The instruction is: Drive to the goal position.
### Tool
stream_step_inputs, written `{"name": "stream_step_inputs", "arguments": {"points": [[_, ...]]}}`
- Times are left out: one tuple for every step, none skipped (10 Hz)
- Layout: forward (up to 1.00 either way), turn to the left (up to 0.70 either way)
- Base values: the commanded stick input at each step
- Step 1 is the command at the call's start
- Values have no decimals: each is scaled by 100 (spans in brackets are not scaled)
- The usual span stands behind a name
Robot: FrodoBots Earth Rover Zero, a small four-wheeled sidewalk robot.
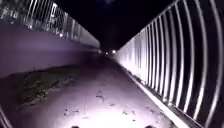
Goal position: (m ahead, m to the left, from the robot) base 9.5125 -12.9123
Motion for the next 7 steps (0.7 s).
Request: {"name": "stream_step_inputs", "arguments": {"points": [[70, 34], [70, 23], [70, 12], [70, 0], [70, 0], [70, 0], [70, 0]]}}
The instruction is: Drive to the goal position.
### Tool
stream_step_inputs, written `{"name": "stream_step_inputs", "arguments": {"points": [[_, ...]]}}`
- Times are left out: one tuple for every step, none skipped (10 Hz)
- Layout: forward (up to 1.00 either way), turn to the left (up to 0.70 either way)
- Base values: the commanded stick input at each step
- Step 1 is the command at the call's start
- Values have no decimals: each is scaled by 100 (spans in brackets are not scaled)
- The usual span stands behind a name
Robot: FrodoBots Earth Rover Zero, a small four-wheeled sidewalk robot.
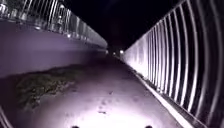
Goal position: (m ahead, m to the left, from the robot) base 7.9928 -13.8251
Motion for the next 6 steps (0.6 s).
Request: {"name": "stream_step_inputs", "arguments": {"points": [[70, 0], [70, 0], [70, 0], [70, 0], [70, 0], [70, 0]]}}
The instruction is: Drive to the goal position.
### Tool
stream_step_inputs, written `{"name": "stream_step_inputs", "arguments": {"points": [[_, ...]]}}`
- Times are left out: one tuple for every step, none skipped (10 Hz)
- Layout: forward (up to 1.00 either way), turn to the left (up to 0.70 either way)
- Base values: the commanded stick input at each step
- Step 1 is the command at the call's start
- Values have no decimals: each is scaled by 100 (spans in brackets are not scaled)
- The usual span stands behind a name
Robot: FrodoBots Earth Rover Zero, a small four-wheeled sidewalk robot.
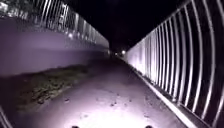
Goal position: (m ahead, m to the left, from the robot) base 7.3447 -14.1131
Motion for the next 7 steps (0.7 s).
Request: {"name": "stream_step_inputs", "arguments": {"points": [[70, 0], [70, 0], [70, 0], [70, 0], [70, 0], [70, 0], [70, 0]]}}
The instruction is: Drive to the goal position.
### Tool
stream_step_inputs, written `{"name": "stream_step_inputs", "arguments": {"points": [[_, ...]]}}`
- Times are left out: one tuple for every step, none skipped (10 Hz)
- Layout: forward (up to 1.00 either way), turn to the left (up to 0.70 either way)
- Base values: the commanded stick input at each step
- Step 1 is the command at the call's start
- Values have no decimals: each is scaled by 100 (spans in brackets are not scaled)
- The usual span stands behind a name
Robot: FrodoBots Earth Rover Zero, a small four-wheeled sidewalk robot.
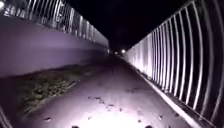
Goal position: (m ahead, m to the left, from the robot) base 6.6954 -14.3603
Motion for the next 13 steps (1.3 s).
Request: {"name": "stream_step_inputs", "arguments": {"points": [[70, 0], [70, 0], [70, 0], [70, 0], [70, 0], [70, 0], [70, 0], [70, 0], [70, 0], [70, 0], [70, 0], [70, 0], [70, 0]]}}
